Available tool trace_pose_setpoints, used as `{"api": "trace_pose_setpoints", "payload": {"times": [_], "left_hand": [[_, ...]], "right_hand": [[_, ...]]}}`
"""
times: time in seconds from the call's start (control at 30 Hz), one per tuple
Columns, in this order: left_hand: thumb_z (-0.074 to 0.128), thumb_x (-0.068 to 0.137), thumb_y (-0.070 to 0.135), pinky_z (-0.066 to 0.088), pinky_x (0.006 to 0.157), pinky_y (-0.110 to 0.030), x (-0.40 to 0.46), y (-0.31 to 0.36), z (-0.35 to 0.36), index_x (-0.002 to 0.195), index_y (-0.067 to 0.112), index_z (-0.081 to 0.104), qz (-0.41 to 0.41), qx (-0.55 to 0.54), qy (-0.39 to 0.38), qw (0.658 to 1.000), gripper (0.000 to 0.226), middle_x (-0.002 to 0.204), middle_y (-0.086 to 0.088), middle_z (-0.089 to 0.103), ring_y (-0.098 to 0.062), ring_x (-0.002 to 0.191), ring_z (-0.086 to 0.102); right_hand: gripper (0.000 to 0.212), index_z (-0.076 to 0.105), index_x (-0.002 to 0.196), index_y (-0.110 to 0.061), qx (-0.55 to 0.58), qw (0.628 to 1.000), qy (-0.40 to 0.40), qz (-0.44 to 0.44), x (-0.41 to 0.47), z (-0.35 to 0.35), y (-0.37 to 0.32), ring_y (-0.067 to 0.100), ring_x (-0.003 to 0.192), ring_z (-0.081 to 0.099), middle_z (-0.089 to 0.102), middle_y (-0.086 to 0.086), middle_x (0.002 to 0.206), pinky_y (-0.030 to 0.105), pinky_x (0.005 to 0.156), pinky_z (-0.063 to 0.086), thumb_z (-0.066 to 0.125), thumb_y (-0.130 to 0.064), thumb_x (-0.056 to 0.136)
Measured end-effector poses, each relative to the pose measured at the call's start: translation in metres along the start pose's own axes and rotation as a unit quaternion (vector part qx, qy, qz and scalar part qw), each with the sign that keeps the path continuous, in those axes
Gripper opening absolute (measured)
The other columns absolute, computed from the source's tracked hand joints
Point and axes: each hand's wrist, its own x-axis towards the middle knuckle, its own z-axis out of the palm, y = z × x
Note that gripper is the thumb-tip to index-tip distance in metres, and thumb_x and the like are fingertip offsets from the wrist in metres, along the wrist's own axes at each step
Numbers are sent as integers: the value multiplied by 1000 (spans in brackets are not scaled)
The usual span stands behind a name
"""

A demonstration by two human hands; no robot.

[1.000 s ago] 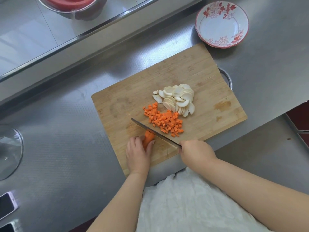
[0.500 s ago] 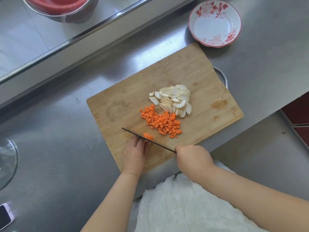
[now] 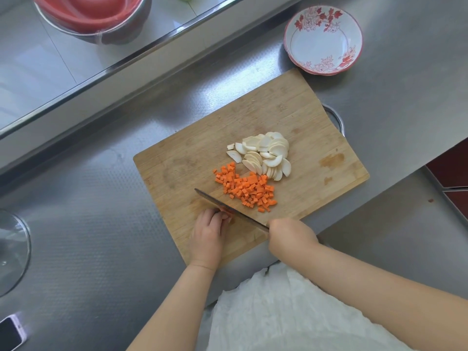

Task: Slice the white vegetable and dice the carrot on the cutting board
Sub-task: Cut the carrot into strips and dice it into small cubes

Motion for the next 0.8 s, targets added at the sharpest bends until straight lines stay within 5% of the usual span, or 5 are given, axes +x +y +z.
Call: {"api": "trace_pose_setpoints", "payload": {"times": [0.2, 0.43, 0.67, 0.8], "left_hand": [[55, 89, 32, 48, 57, -30, -1, 7, -1, 80, 10, 71, -10, 12, 21, 1000, 28, 86, -3, 64, -20, 80, 57], [49, 93, 35, 51, 57, -38, -2, 3, 1, 82, 3, 69, -10, 4, 15, 1000, 39, 86, -10, 64, -29, 77, 60], [51, 90, 27, 48, 60, -34, -4, 5, 1, 84, 3, 69, -14, 8, 34, 999, 30, 88, -10, 64, -21, 82, 50], [54, 89, 24, 40, 67, -27, -5, 7, 2, 82, 2, 69, -10, 5, 54, 998, 28, 86, -12, 64, -20, 83, 49]], "right_hand": [[30, 57, 103, -11, 146, 989, -13, 5, 11, -1, 21, 22, 73, 57, 54, 1, 74, 27, 55, 41, 49, -39, 97], [16, 56, 101, -14, -29, 996, 41, -78, -12, 3, 8, 27, 74, 51, 64, 8, 95, 28, 46, 25, 44, -7, 92], [15, 42, 88, -17, -59, 993, 42, -92, -21, 1, 8, 25, 68, 45, 33, -1, 62, 28, 42, 21, 44, -2, 89], [16, 49, 92, -17, -55, 994, 24, -87, -24, -7, 4, 28, 71, 48, 43, 2, 67, 28, 47, 27, 44, -2, 89]]}}
